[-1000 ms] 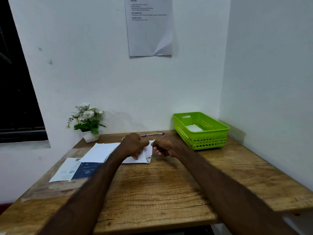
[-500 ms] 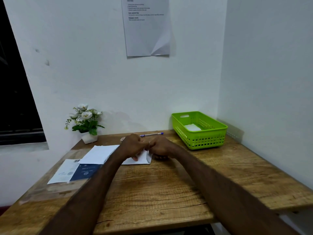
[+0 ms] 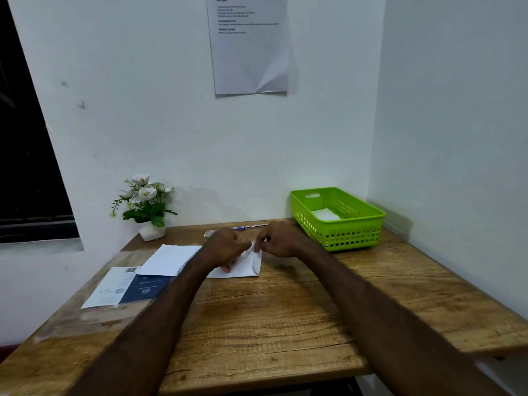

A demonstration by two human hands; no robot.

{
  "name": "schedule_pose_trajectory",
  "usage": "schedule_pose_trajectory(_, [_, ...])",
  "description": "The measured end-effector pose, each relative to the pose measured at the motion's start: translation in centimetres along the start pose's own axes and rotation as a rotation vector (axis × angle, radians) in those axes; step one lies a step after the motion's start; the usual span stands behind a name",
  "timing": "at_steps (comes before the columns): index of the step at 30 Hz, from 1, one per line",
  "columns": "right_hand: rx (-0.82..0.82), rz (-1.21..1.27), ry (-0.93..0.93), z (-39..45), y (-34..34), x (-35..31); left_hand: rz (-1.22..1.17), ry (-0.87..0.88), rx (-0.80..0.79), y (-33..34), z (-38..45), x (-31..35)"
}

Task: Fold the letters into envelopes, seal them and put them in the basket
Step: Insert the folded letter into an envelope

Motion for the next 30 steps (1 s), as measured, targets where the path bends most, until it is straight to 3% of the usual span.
schedule_pose_trajectory(4, [-0.077, 0.069, -0.029, -0.6, -0.2, -0.6, -0.050, -0.002, -0.012, 0.0, -0.3, 0.2])
schedule_pose_trajectory(8, [-0.161, -0.023, -0.067, -0.6, 1.0, -1.8, -0.057, 0.004, -0.032, -0.1, -0.3, 0.1])
schedule_pose_trajectory(17, [0.002, -0.334, -0.079, 0.3, 0.3, -2.8, -0.033, 0.009, -0.044, 0.1, 0.3, -0.5])
schedule_pose_trajectory(26, [0.070, -0.257, -0.149, 0.3, 0.0, -2.8, -0.032, 0.016, -0.035, 0.0, 0.1, -0.4])
schedule_pose_trajectory(30, [0.014, -0.285, -0.141, 0.1, 0.4, -3.0, -0.016, 0.031, -0.032, -0.2, 0.0, -0.2])
Point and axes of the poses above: each hand's wrist, its own z-axis towards the middle knuckle, its own y-axis out of the palm, x = y × z, the point moved 8 cm from there along z, towards the middle knuckle, and after that the axes turned 10 degrees about -z, right-handed, at the moved point
